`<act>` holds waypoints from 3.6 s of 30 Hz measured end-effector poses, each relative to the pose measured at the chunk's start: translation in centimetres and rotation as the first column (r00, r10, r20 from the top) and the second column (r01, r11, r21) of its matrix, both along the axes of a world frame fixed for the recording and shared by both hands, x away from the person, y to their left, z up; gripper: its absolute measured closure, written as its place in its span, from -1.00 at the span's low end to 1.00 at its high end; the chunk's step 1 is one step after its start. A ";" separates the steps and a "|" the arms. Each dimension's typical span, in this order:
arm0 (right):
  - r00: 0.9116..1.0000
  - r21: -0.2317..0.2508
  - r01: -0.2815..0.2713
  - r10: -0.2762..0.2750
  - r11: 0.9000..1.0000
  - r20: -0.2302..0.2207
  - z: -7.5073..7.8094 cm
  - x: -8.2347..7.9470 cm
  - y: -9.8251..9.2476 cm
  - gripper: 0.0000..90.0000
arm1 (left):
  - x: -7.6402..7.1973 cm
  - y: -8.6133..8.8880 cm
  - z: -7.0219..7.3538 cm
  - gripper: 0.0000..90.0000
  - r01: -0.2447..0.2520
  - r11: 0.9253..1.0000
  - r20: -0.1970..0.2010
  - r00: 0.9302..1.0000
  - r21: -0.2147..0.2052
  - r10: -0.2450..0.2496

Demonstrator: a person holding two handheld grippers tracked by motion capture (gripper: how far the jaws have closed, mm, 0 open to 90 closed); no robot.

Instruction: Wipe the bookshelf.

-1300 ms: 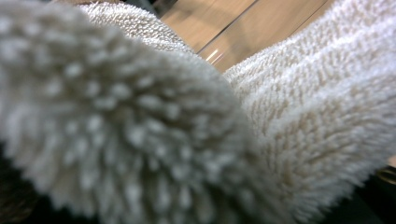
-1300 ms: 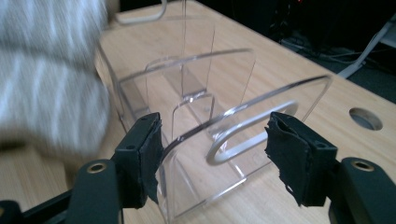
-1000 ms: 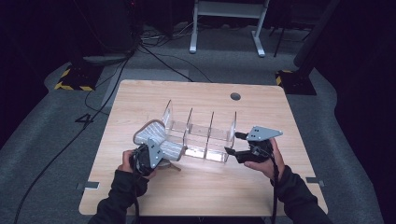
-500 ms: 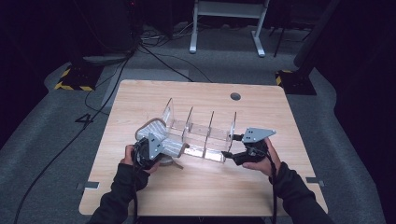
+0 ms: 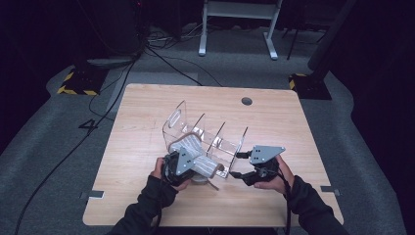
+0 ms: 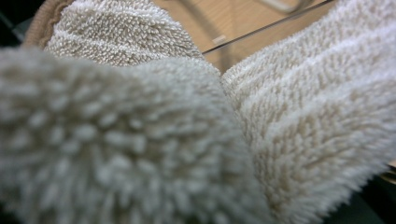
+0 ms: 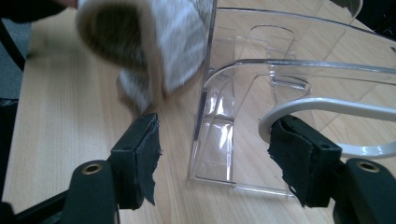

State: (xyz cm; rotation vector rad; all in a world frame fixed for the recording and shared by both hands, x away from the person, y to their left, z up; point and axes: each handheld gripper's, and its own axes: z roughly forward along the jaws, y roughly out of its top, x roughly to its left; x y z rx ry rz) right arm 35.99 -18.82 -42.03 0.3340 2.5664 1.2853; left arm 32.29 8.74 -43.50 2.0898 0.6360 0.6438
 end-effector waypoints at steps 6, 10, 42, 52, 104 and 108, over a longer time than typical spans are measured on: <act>1.000 -0.005 -0.012 0.012 1.000 0.011 0.0 -0.5 0.1 -0.24 | -0.8 -1.9 -0.1 0.56 -0.002 1.000 0.003 1.000 0.012 0.002; 1.000 0.004 -0.005 0.005 1.000 0.010 -0.1 -0.9 0.3 -0.24 | -1.6 -3.1 -0.1 0.56 0.045 0.999 -0.003 0.999 -0.007 -0.045; 0.999 0.059 0.007 -0.004 0.998 -0.043 -1.0 -0.1 0.8 -0.30 | 3.8 8.5 -0.6 0.53 -0.322 0.946 0.027 0.946 -0.030 0.323; 1.000 0.045 0.004 -0.003 0.999 -0.022 -0.9 -0.1 1.1 -0.29 | 6.2 10.4 -1.0 0.52 -0.324 0.942 -0.025 0.946 -0.084 0.323; 1.000 0.035 -0.005 0.005 0.999 -0.011 -1.1 -0.7 2.6 -0.20 | 3.5 1.2 -3.4 0.55 -0.102 0.989 -0.035 0.994 0.110 0.107; 1.000 0.027 -0.017 0.017 0.999 -0.006 -1.0 -0.9 2.1 -0.12 | 4.5 2.4 -4.7 0.55 -0.126 0.985 -0.087 0.987 0.115 0.137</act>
